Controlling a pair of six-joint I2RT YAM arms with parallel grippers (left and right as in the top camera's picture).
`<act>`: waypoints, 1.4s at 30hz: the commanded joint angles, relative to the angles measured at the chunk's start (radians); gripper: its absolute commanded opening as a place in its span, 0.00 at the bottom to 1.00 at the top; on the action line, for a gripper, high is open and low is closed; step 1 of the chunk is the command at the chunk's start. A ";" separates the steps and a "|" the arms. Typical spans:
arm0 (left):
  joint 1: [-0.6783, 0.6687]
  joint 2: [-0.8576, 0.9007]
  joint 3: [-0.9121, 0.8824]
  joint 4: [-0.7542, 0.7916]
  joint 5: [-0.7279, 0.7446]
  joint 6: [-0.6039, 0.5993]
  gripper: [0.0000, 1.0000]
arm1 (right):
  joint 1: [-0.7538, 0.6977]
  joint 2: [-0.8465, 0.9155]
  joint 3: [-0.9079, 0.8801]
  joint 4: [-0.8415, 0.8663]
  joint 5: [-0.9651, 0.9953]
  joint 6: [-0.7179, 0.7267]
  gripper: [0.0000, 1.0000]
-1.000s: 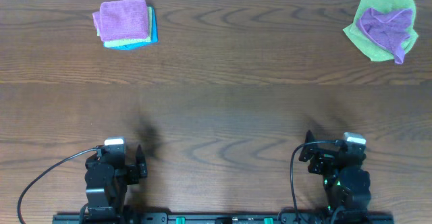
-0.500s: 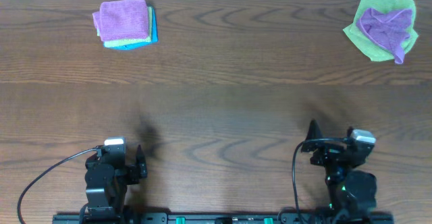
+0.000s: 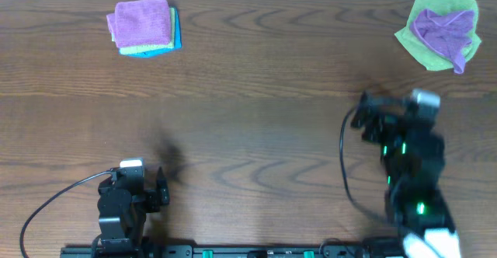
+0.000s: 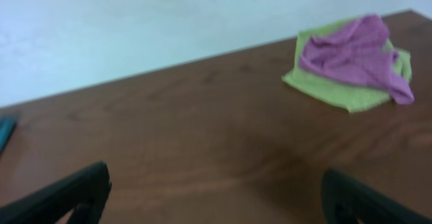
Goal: Fold the cloth
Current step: 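Reach the right gripper to the purple cloth on the green cloth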
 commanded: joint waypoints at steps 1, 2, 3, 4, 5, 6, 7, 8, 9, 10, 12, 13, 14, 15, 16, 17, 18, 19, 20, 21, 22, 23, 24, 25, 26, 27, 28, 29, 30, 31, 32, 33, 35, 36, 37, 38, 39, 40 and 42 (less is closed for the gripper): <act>0.004 -0.006 -0.007 -0.018 -0.010 0.006 0.95 | -0.042 0.190 0.203 -0.089 0.029 -0.066 0.99; 0.004 -0.006 -0.007 -0.018 -0.010 0.006 0.95 | -0.061 0.257 0.274 -0.132 0.034 -0.076 0.99; 0.004 -0.006 -0.007 -0.018 -0.010 0.006 0.95 | -0.076 0.304 0.324 -0.161 0.035 -0.079 0.99; 0.004 -0.006 -0.007 -0.018 -0.010 0.006 0.95 | -0.094 0.357 0.381 -0.194 0.034 -0.082 0.99; 0.004 -0.006 -0.007 -0.018 -0.010 0.006 0.95 | -0.114 0.407 0.435 -0.225 0.034 -0.082 0.99; 0.004 -0.006 -0.007 -0.018 -0.010 0.006 0.95 | -0.138 0.461 0.493 -0.261 0.030 -0.083 0.99; 0.004 -0.006 -0.007 -0.018 -0.010 0.006 0.95 | -0.159 0.506 0.540 -0.294 0.026 -0.089 0.99; 0.004 -0.006 -0.007 -0.018 -0.010 0.006 0.95 | -0.183 0.553 0.587 -0.327 0.025 -0.097 0.99; 0.004 -0.006 -0.007 -0.018 -0.010 0.006 0.95 | -0.207 0.599 0.630 -0.359 0.020 -0.115 0.99; 0.004 -0.006 -0.007 -0.018 -0.010 0.006 0.95 | -0.227 0.632 0.657 -0.371 0.020 -0.134 0.99; 0.004 -0.006 -0.007 -0.018 -0.010 0.006 0.95 | -0.267 0.690 0.690 -0.375 0.020 -0.156 0.99; 0.004 -0.006 -0.007 -0.018 -0.010 0.006 0.95 | -0.290 0.719 0.705 -0.374 0.019 -0.156 0.99; 0.004 -0.006 -0.007 -0.018 -0.010 0.006 0.95 | -0.314 0.749 0.718 -0.369 0.019 -0.156 0.99; 0.004 -0.006 -0.007 -0.018 -0.010 0.006 0.95 | -0.336 0.774 0.727 -0.363 0.014 -0.156 0.99; 0.004 -0.006 -0.007 -0.018 -0.010 0.006 0.95 | -0.363 0.805 0.740 -0.354 0.003 -0.162 0.99; 0.004 -0.006 -0.007 -0.018 -0.010 0.006 0.95 | -0.386 0.833 0.753 -0.348 -0.013 -0.176 0.99; 0.004 -0.006 -0.007 -0.018 -0.010 0.006 0.95 | -0.411 0.865 0.775 -0.346 -0.031 -0.192 0.99; 0.004 -0.006 -0.007 -0.018 -0.010 0.006 0.95 | -0.431 0.893 0.796 -0.345 -0.042 -0.201 0.99; 0.004 -0.006 -0.007 -0.018 -0.010 0.006 0.95 | -0.454 0.928 0.826 -0.347 -0.049 -0.201 0.99; 0.004 -0.006 -0.007 -0.018 -0.010 0.006 0.95 | -0.472 0.956 0.854 -0.349 -0.052 -0.203 0.99; 0.004 -0.006 -0.007 -0.018 -0.010 0.006 0.95 | -0.491 0.990 0.887 -0.349 -0.058 -0.217 0.99; 0.004 -0.006 -0.007 -0.018 -0.010 0.006 0.95 | -0.505 1.017 0.915 -0.348 -0.059 -0.228 0.99; 0.004 -0.006 -0.007 -0.018 -0.010 0.006 0.95 | -0.521 1.055 0.952 -0.348 -0.059 -0.243 0.99; 0.004 -0.006 -0.007 -0.018 -0.010 0.006 0.95 | -0.533 1.087 0.983 -0.349 -0.059 -0.253 0.99; 0.004 -0.006 -0.007 -0.018 -0.010 0.006 0.95 | -0.546 1.125 1.017 -0.349 -0.059 -0.255 0.99; 0.004 -0.006 -0.007 -0.018 -0.010 0.006 0.95 | -0.558 1.164 1.049 -0.350 -0.061 -0.257 0.99; 0.004 -0.006 -0.007 -0.018 -0.010 0.006 0.95 | -0.565 1.192 1.071 -0.351 -0.063 -0.257 0.99; 0.004 -0.006 -0.007 -0.018 -0.010 0.006 0.95 | -0.575 1.238 1.108 -0.356 -0.086 -0.258 0.99; 0.004 -0.006 -0.007 -0.018 -0.010 0.006 0.95 | -0.583 1.277 1.138 -0.356 -0.110 -0.257 0.99; 0.004 -0.006 -0.007 -0.018 -0.010 0.006 0.95 | -0.587 1.310 1.165 -0.356 -0.130 -0.257 0.99; 0.004 -0.006 -0.007 -0.018 -0.010 0.006 0.95 | -0.589 1.340 1.190 -0.356 -0.147 -0.257 0.99; 0.004 -0.006 -0.007 -0.018 -0.010 0.006 0.95 | -0.589 1.367 1.216 -0.357 -0.161 -0.256 0.99; 0.004 -0.006 -0.007 -0.018 -0.010 0.006 0.95 | -0.588 1.428 1.275 -0.361 -0.178 -0.256 0.99; 0.004 -0.006 -0.007 -0.018 -0.010 0.006 0.95 | -0.587 1.446 1.295 -0.365 -0.183 -0.256 0.99; 0.004 -0.006 -0.007 -0.018 -0.010 0.006 0.95 | -0.586 1.466 1.316 -0.367 -0.191 -0.257 0.99; 0.004 -0.006 -0.007 -0.018 -0.010 0.006 0.95 | -0.585 1.481 1.333 -0.367 -0.195 -0.256 0.99; 0.004 -0.006 -0.007 -0.018 -0.010 0.006 0.95 | -0.584 1.494 1.347 -0.367 -0.200 -0.256 0.99; 0.004 -0.006 -0.007 -0.018 -0.010 0.006 0.95 | -0.584 1.506 1.358 -0.364 -0.217 -0.257 0.98; 0.004 -0.006 -0.007 -0.018 -0.010 0.006 0.95 | -0.584 1.522 1.367 -0.349 -0.238 -0.256 0.96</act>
